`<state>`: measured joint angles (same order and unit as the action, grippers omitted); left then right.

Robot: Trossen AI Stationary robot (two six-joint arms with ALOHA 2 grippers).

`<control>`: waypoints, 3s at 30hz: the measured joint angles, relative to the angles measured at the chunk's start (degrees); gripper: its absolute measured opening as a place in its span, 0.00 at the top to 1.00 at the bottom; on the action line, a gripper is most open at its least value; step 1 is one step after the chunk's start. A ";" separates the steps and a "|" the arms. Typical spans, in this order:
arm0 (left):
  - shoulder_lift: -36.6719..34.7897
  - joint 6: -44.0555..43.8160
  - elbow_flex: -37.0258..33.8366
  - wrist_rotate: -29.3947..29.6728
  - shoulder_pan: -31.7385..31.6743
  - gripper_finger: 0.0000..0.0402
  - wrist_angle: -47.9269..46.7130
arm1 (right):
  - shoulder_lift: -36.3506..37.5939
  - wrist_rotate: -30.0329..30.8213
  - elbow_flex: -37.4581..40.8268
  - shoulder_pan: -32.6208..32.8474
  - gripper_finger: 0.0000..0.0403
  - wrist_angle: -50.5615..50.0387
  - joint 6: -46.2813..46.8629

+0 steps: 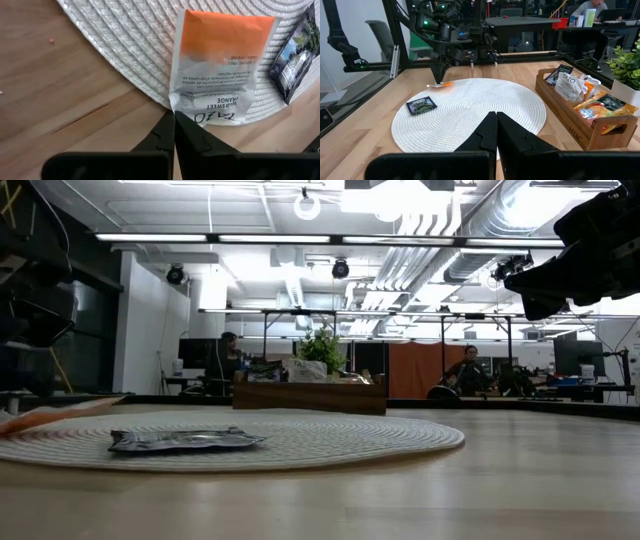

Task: Pick & Place Tea
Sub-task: Put the orange tea bag into the middle section of the wooden organizer

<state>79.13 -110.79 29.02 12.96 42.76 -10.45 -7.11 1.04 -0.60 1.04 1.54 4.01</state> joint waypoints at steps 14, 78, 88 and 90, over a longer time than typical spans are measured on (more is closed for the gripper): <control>-4.76 4.31 0.62 2.21 -0.02 1.00 2.34 | 0.00 0.00 0.00 0.01 1.00 -0.01 0.01; 9.90 30.87 23.45 -33.70 -65.72 1.00 27.88 | 0.00 0.02 0.00 0.00 1.00 -0.02 0.01; 9.90 23.42 23.14 -36.63 -70.71 1.00 31.37 | 0.00 0.01 0.00 0.02 1.00 -0.01 0.00; 9.90 23.00 22.03 -36.41 -71.11 1.00 33.41 | 0.00 0.00 0.00 0.00 1.00 -0.02 0.02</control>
<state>89.03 -87.78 51.05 -23.44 -28.35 22.96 -7.11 1.04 -0.60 1.04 1.52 4.03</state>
